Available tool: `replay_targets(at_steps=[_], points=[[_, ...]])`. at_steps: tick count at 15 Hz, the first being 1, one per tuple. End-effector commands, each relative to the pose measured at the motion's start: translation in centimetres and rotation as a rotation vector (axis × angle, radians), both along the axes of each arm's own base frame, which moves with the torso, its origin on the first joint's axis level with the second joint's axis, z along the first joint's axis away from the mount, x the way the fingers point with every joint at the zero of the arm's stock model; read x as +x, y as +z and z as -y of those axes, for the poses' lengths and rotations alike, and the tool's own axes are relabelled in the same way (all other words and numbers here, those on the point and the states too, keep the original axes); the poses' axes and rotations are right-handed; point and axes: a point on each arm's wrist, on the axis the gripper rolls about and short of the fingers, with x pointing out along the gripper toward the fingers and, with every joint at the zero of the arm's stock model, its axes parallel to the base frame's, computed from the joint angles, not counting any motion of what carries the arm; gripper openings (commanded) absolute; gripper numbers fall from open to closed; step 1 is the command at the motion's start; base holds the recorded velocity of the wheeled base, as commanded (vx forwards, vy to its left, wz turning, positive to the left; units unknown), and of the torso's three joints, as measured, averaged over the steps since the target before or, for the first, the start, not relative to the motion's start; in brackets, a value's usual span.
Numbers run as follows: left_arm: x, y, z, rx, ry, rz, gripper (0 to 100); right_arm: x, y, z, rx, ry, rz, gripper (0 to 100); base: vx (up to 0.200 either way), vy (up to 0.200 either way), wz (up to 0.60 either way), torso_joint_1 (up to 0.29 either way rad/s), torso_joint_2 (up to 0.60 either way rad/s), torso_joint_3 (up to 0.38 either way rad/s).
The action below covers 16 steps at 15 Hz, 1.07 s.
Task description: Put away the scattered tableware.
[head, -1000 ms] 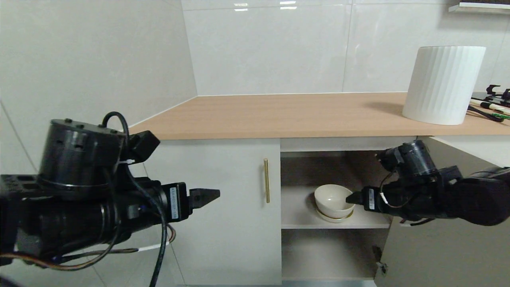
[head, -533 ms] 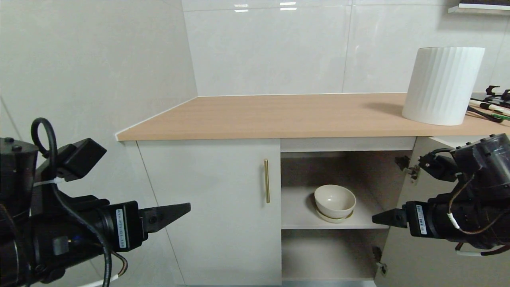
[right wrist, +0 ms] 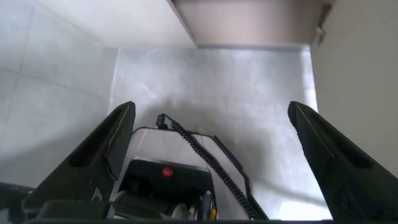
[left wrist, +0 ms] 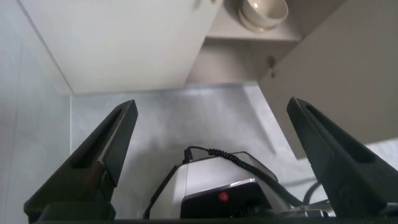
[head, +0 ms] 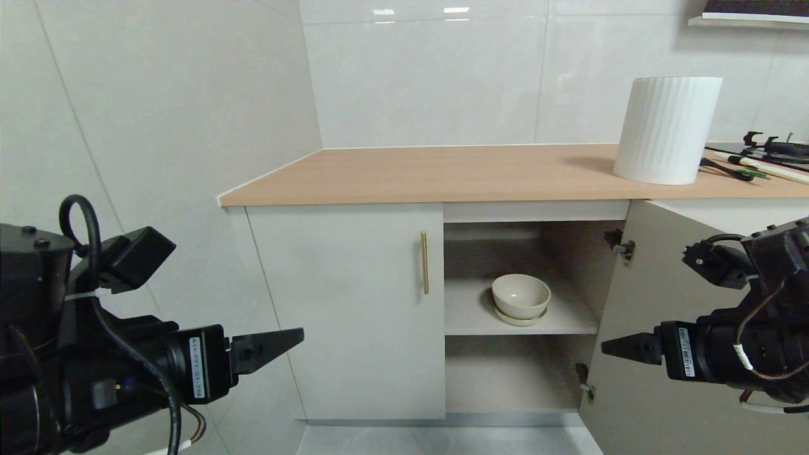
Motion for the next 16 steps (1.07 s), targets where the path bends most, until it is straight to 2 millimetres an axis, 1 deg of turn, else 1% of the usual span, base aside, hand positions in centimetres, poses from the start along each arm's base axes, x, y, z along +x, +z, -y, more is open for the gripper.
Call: replay_targets(at_steps=[1,7,12,15,16], points=[[0.1,-0.3,0.1,0.006,-0.001,-0.013,100,0.0,-0.1,-0.1,-0.005,0.002,-0.006,100,-0.2,0.0,0.0,0.002,0.01,0.002],[0.2,-0.6,0.2,0.012,-0.003,-0.024,100,-0.1,-0.4,0.0,-0.012,0.003,-0.015,100,-0.2,0.0,0.0,0.005,0.0,0.002],[0.2,-0.8,0.1,0.016,-0.006,-0.032,100,-0.2,-0.4,0.0,-0.014,0.003,-0.014,100,0.0,0.0,0.0,0.0,0.0,0.0],[0.3,-0.9,0.2,0.018,-0.006,-0.036,100,-1.3,0.4,0.3,-0.003,0.008,0.026,100,0.0,0.0,0.0,0.0,0.0,0.0],[0.3,-0.9,0.2,0.018,-0.006,-0.036,100,-1.3,0.4,0.3,-0.003,0.008,0.026,100,0.0,0.0,0.0,0.0,0.0,0.0]])
